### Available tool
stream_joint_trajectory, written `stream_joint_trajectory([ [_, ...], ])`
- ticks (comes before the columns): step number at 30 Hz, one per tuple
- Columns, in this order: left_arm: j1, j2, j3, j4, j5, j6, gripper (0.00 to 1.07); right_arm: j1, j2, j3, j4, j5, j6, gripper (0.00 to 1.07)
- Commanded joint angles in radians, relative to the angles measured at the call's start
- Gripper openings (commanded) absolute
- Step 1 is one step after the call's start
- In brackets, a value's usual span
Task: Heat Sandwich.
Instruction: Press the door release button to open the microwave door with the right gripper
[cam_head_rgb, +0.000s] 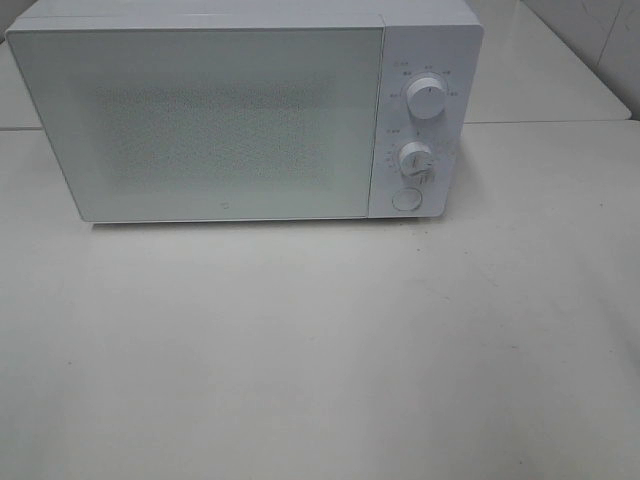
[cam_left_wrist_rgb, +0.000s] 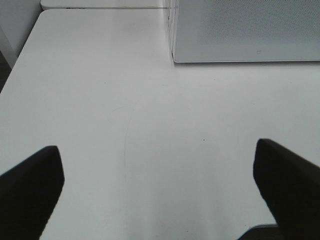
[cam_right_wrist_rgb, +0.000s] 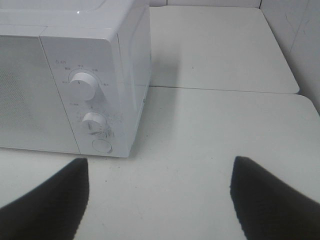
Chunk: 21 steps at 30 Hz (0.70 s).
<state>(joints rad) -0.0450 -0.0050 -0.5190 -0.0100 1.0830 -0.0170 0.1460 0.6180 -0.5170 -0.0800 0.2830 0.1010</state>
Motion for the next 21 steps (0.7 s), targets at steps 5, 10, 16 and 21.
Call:
stream_joint_trajectory([
  [5,-0.004,-0.017,0.002,-0.001,-0.013,-0.002,0.98,-0.007,0.134,-0.004,0.0,-0.142,0.01,0.75],
  [10,-0.004,-0.017,0.002,-0.001,-0.013,-0.002,0.98,-0.007,0.237,-0.004,0.0,-0.211,0.022,0.75],
  [16,-0.004,-0.017,0.002,-0.001,-0.013,-0.002,0.98,-0.007,0.373,-0.004,0.0,-0.291,0.024,0.75],
  [21,-0.004,-0.017,0.002,-0.001,-0.013,-0.002,0.98,-0.006,0.447,0.032,-0.003,-0.418,0.024,0.75],
])
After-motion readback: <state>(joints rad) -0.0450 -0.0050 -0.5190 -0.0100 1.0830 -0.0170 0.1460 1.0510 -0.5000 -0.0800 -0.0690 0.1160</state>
